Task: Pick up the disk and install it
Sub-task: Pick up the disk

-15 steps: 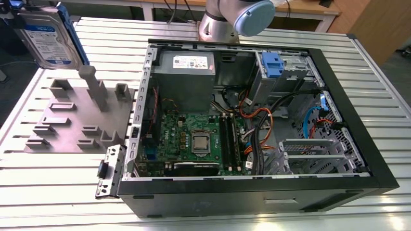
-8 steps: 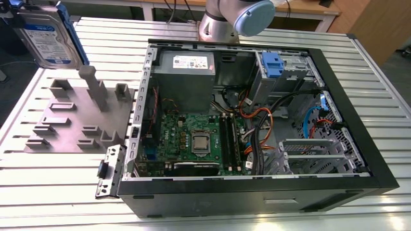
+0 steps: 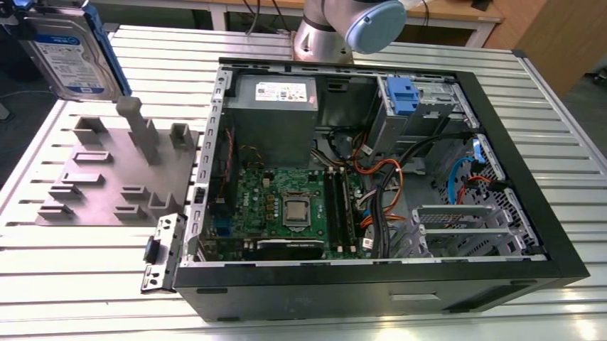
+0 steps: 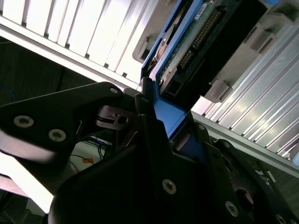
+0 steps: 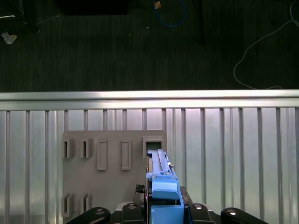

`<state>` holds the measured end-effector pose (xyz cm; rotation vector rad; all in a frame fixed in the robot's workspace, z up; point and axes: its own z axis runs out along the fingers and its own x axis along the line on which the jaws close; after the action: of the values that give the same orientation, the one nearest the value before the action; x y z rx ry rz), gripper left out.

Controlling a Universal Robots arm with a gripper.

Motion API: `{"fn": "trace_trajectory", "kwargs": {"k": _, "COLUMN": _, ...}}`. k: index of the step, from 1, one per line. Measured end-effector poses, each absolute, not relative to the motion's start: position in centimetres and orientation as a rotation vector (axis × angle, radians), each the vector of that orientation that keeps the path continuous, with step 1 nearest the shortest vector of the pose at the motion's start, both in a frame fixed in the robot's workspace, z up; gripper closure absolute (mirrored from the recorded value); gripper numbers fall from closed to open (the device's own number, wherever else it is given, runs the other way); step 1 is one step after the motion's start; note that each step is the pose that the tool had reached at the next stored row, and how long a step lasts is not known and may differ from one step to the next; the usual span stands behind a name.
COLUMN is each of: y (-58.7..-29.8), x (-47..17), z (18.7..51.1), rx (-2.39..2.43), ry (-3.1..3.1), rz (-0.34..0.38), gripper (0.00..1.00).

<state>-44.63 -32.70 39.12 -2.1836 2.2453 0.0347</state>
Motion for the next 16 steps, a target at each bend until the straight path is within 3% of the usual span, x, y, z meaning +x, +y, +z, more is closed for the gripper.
{"fn": "trace_trajectory", "kwargs": {"k": 16, "y": -32.7, "x": -44.63, "z": 39.65, "rx": -2.184, "ry": 2.245, "rz": 0.035, "gripper": 0.64}}
